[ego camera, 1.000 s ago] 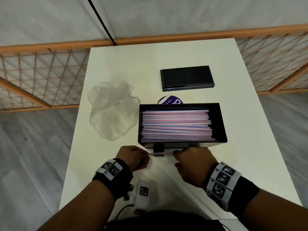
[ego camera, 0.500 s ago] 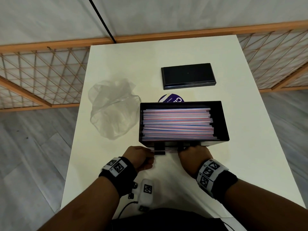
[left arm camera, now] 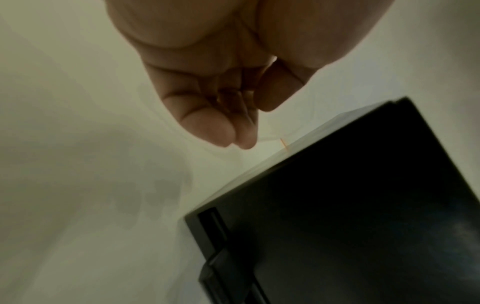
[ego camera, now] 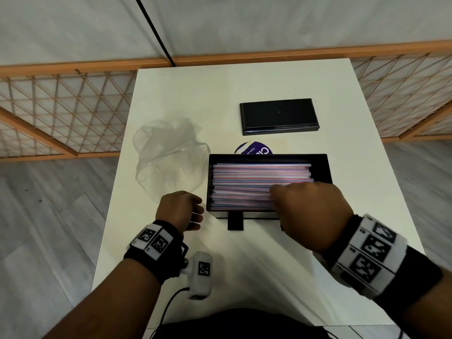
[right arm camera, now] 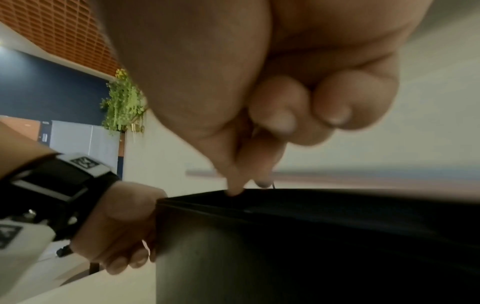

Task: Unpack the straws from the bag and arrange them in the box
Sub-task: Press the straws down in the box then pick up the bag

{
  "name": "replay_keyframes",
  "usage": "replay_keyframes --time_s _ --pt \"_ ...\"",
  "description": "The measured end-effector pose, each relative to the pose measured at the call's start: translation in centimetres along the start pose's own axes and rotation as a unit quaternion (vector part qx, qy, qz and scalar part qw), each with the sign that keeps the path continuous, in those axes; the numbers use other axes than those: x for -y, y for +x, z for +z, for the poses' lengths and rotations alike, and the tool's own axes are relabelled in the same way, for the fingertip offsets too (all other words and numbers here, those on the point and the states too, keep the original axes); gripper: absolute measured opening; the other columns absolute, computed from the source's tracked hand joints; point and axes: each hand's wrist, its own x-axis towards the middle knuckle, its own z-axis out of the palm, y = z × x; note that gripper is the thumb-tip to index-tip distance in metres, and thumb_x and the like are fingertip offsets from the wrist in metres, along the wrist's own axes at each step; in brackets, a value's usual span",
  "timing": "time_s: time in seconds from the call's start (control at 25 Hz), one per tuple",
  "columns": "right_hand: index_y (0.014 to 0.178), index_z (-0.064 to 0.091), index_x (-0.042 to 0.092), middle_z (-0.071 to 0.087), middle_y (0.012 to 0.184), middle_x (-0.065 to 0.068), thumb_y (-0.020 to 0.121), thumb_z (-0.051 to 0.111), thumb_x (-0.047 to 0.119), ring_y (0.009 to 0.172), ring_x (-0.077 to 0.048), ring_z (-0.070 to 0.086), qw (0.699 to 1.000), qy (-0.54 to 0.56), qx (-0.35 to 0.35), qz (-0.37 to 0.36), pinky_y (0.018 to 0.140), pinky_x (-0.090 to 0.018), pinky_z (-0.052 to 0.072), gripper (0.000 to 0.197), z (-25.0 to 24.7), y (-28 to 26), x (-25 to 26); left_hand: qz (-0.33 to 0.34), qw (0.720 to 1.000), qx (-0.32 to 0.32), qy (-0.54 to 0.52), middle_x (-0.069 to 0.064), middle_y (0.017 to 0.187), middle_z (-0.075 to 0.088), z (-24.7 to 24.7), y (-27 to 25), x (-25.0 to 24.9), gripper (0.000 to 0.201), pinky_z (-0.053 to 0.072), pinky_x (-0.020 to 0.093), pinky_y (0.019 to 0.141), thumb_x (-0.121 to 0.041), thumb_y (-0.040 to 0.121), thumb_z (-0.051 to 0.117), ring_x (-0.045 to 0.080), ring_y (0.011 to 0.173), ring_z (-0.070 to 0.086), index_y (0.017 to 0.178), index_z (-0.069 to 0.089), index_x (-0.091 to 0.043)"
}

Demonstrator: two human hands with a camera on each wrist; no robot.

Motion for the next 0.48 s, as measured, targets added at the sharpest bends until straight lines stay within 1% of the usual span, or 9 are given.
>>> replay_keyframes --time_s 0.04,0.08,0.12,0.16,0.2,0.28,0.32,0.4,0.48 --pt "0.067 0.058 0.021 0.060 0.054 0.000 0.068 0.071 0.029 0.043 -0.028 0.057 1.000 0.001 0.006 -0.008 0.042 -0.026 0.034 0.016 0.5 0.3 0.0 0.006 1.000 -0.001 -0.003 0.016 0.068 0.067 0.1 -0.1 -0.3 0.019 0.048 0.029 0.047 -0.002 0.086 0.052 0.028 0.053 0.058 0.088 0.070 0.002" --pt "0.069 0.060 0.022 0.062 0.060 0.001 0.078 0.059 0.037 0.050 -0.029 0.061 1.000 0.014 0.013 -0.005 0.044 -0.029 0.039 0.018 1.1 0.3 0.0 0.012 1.000 -0.002 -0.007 0.015 0.067 0.067 0.1 -0.3 -0.5 0.020 0.047 0.029 0.048 -0.003 0.086 0.051 0.027 0.052 0.058 0.088 0.071 0.001" --pt "0.069 0.061 0.022 0.061 0.065 0.002 0.083 0.046 0.042 0.057 -0.029 0.062 0.999 0.035 0.021 0.003 0.047 -0.031 0.042 0.028 1.5 0.3 0.0 0.018 1.000 -0.003 -0.009 0.014 0.066 0.067 0.0 -0.4 -0.6 0.020 0.047 0.029 0.048 -0.004 0.086 0.051 0.027 0.052 0.057 0.087 0.070 0.001" --pt "0.069 0.061 0.021 0.058 0.069 0.003 0.086 0.038 0.045 0.063 -0.029 0.062 0.998 0.063 0.019 0.005 0.051 -0.033 0.044 0.037 1.8 0.3 -0.3 0.027 1.000 -0.005 -0.012 0.014 0.065 0.066 -0.1 -0.6 -0.8 0.019 0.046 0.029 0.049 -0.005 0.086 0.052 0.027 0.052 0.057 0.085 0.070 0.001" --pt "0.070 0.062 0.020 0.054 0.072 0.002 0.086 0.035 0.047 0.070 -0.031 0.061 0.995 0.095 0.015 0.006 0.055 -0.036 0.048 0.041 2.1 0.4 -0.9 0.038 0.999 -0.008 -0.014 0.013 0.064 0.066 -0.2 -0.8 -1.0 0.018 0.045 0.028 0.049 -0.005 0.085 0.053 0.026 0.051 0.055 0.083 0.070 0.000" --pt "0.078 0.067 0.018 0.053 0.078 0.000 0.087 0.042 0.046 0.079 -0.031 0.060 0.989 0.147 0.025 0.020 0.068 -0.041 0.052 0.039 2.3 1.0 -2.2 0.068 0.997 -0.023 -0.016 0.013 0.062 0.064 -0.5 -1.2 -1.5 0.014 0.042 0.029 0.049 -0.006 0.083 0.057 0.025 0.050 0.052 0.076 0.069 -0.002" --pt "0.081 0.069 0.018 0.056 0.079 0.000 0.087 0.049 0.044 0.081 -0.030 0.061 0.985 0.168 0.037 0.033 0.072 -0.040 0.052 0.033 2.4 1.3 -2.8 0.085 0.996 -0.033 -0.016 0.011 0.059 0.063 -0.6 -1.3 -1.8 0.014 0.041 0.029 0.047 -0.008 0.082 0.059 0.025 0.049 0.050 0.072 0.068 -0.004" --pt "0.083 0.070 0.019 0.061 0.078 0.003 0.088 0.061 0.038 0.080 -0.024 0.063 0.978 0.191 0.067 0.039 0.074 -0.034 0.050 0.022 2.4 1.7 -3.3 0.120 0.991 -0.050 -0.020 0.008 0.056 0.061 -0.7 -1.5 -2.7 0.016 0.039 0.028 0.046 -0.010 0.081 0.060 0.023 0.047 0.047 0.066 0.066 -0.007" --pt "0.084 0.071 0.019 0.068 0.080 0.004 0.087 0.065 0.034 0.078 -0.019 0.063 0.974 0.207 0.073 0.048 0.073 -0.028 0.046 0.016 2.4 1.6 -3.4 0.144 0.988 -0.052 -0.026 0.008 0.055 0.059 -0.6 -2.0 -3.8 0.017 0.038 0.027 0.044 -0.009 0.082 0.061 0.022 0.045 0.045 0.066 0.065 -0.008"
